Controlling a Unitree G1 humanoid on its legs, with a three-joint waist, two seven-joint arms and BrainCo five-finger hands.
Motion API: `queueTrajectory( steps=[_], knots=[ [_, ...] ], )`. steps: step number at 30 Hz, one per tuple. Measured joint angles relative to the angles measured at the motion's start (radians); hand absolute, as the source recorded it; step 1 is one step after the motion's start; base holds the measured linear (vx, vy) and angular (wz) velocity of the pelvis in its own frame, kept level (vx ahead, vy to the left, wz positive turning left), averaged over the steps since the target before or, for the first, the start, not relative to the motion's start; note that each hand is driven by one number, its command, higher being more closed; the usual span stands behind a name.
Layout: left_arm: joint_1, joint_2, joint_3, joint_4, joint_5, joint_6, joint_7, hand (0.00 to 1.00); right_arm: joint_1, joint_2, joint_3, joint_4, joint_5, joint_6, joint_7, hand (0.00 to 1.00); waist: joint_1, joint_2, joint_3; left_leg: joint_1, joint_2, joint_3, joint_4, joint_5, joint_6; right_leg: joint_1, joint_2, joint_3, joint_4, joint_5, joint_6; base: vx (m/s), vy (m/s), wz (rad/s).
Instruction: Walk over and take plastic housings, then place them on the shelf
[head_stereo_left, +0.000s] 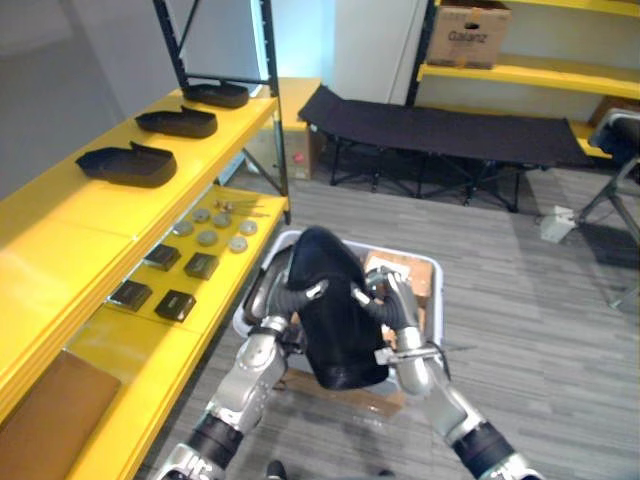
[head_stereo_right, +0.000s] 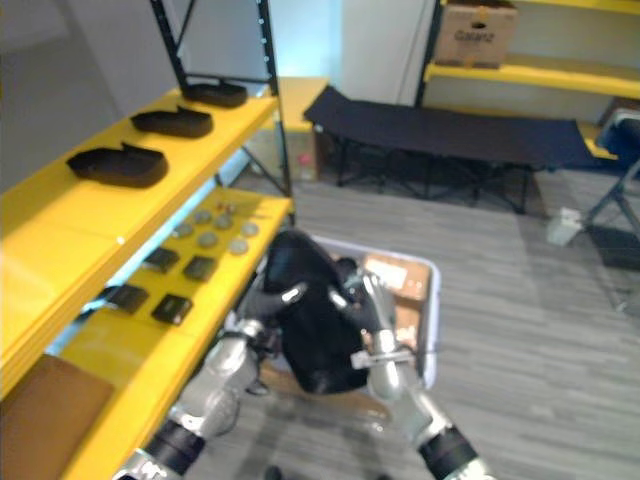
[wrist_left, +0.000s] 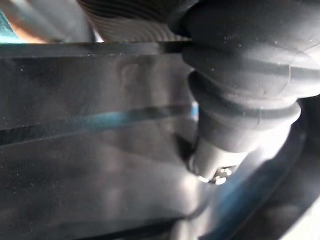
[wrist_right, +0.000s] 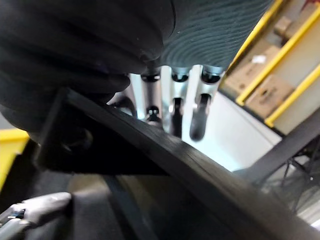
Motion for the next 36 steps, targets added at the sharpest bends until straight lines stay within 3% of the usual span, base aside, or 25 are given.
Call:
queueTrajectory(
  steps=[6,9,13,17,20,24,28,32,36],
  knots=[
    [0.061,-0.109,0.094,-0.148,0.225,-0.044,0.123,1.0,0.005,0.073,-0.093,-0.107,0.191,-0.068,0.067,0.0,0.002,0.0,0.0,0.016,-0.014,0.0,-0.001,-0.001,0.002,0.008,-0.003,-0.002,0.015,-0.007,0.007,0.0,0.0,0.0],
    [0.071,-0.131,0.153,-0.188,0.36,-0.062,0.217,1.0,0.039,0.096,-0.182,-0.17,0.365,-0.135,0.165,0.0,0.0,0.0,0.0,0.02,-0.017,0.0,-0.001,-0.003,0.005,0.006,-0.008,-0.002,0.029,-0.019,0.012,0.0,0.0,0.0],
    [0.107,-0.144,0.315,-0.203,0.506,-0.061,0.377,1.0,0.086,0.091,-0.339,-0.238,0.708,-0.2,0.394,0.0,-0.004,0.0,0.0,0.022,-0.016,0.001,-0.001,-0.003,0.005,0.006,-0.007,-0.002,0.027,-0.019,0.013,0.0,0.0,0.0],
    [0.147,-0.139,0.349,-0.223,0.59,-0.059,0.426,1.0,0.118,0.092,-0.413,-0.288,0.942,-0.209,0.578,0.0,-0.005,-0.001,0.0,0.022,-0.017,0.003,-0.001,-0.003,0.005,0.007,-0.008,-0.001,0.023,-0.018,0.014,0.0,0.0,0.0],
    [0.16,-0.145,0.362,-0.226,0.631,-0.059,0.427,1.0,0.171,0.098,-0.482,-0.32,1.05,-0.199,0.686,0.0,-0.008,-0.001,-0.001,0.023,-0.016,0.008,-0.001,-0.003,0.004,0.006,-0.007,0.001,0.021,-0.018,0.014,0.0,-0.001,-0.01],
    [0.189,-0.145,0.4,-0.228,0.638,-0.066,0.408,1.0,0.273,0.135,-0.583,-0.322,1.092,-0.163,0.709,0.0,-0.029,-0.001,0.0,0.025,-0.014,0.027,-0.001,-0.007,0.002,0.002,-0.005,0.018,0.018,-0.018,0.014,0.02,-0.002,-0.13],
    [0.318,-0.144,0.407,-0.265,0.566,-0.127,0.279,1.0,0.447,0.17,-0.648,-0.249,1.059,-0.105,0.708,0.0,-0.053,-0.001,-0.001,0.029,-0.009,0.052,-0.001,-0.021,-0.002,-0.005,-0.003,0.035,0.011,-0.018,0.015,0.04,-0.003,-0.17],
    [0.391,-0.144,0.357,-0.275,0.496,-0.18,0.136,1.0,0.546,0.206,-0.649,-0.166,1.01,-0.095,0.691,0.0,-0.057,0.007,-0.005,0.016,-0.007,0.066,-0.001,-0.031,-0.003,-0.029,-0.002,0.054,0.006,-0.016,0.018,0.03,-0.002,-0.13],
    [0.398,-0.143,0.368,-0.287,0.412,-0.213,0.097,1.0,0.554,0.211,-0.651,-0.159,0.983,-0.103,0.689,0.0,-0.058,0.006,-0.006,0.017,-0.007,0.073,-0.001,-0.031,-0.003,-0.029,-0.002,0.055,0.006,-0.009,0.021,0.03,-0.001,-0.03]
  ],
)
